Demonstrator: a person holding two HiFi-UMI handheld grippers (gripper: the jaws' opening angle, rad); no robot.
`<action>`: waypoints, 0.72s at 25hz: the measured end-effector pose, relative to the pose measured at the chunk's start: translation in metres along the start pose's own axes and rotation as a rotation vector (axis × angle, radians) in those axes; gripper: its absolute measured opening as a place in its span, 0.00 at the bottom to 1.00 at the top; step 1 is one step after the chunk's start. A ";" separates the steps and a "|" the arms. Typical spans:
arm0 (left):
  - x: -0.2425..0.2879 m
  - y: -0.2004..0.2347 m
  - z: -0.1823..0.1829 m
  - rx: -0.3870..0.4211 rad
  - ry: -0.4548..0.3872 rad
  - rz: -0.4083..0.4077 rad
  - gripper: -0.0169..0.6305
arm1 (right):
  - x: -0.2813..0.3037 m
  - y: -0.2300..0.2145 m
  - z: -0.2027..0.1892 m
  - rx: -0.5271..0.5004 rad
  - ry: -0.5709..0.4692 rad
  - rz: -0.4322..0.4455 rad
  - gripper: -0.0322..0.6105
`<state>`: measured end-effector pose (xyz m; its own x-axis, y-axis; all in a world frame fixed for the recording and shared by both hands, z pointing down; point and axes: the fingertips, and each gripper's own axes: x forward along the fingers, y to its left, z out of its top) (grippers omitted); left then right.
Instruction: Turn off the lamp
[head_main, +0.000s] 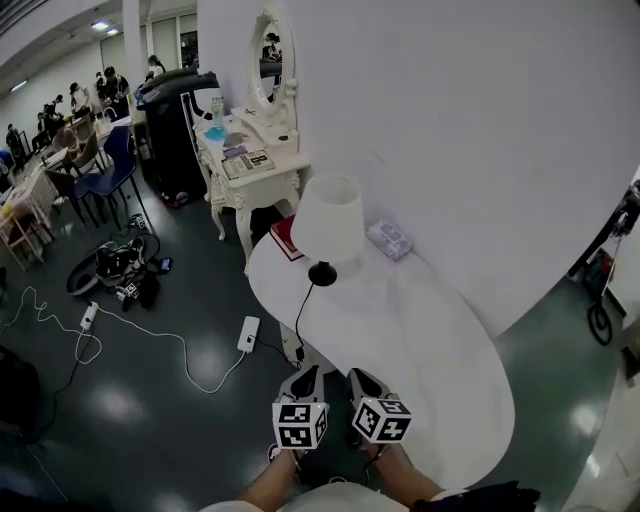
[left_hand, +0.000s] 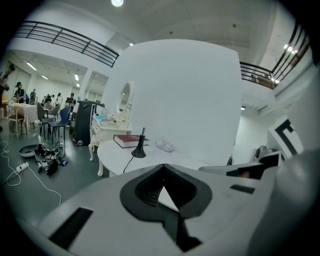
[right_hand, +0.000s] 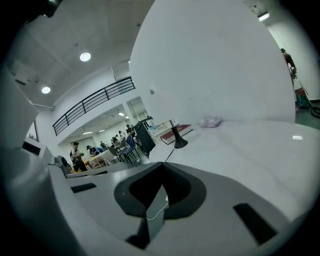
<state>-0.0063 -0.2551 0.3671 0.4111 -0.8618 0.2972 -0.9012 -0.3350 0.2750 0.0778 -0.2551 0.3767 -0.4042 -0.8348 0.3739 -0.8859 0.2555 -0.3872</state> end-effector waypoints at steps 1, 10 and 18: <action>-0.004 -0.004 0.004 0.006 -0.006 0.001 0.04 | -0.005 0.002 0.003 -0.007 -0.003 0.005 0.05; -0.024 -0.020 0.020 -0.005 -0.051 0.018 0.04 | -0.029 0.009 0.017 -0.064 -0.020 0.024 0.05; -0.023 -0.012 0.031 0.001 -0.059 0.032 0.04 | -0.022 0.016 0.027 -0.085 -0.028 0.032 0.05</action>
<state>-0.0094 -0.2430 0.3287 0.3732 -0.8931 0.2513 -0.9139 -0.3072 0.2655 0.0785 -0.2461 0.3392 -0.4274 -0.8385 0.3380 -0.8890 0.3218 -0.3257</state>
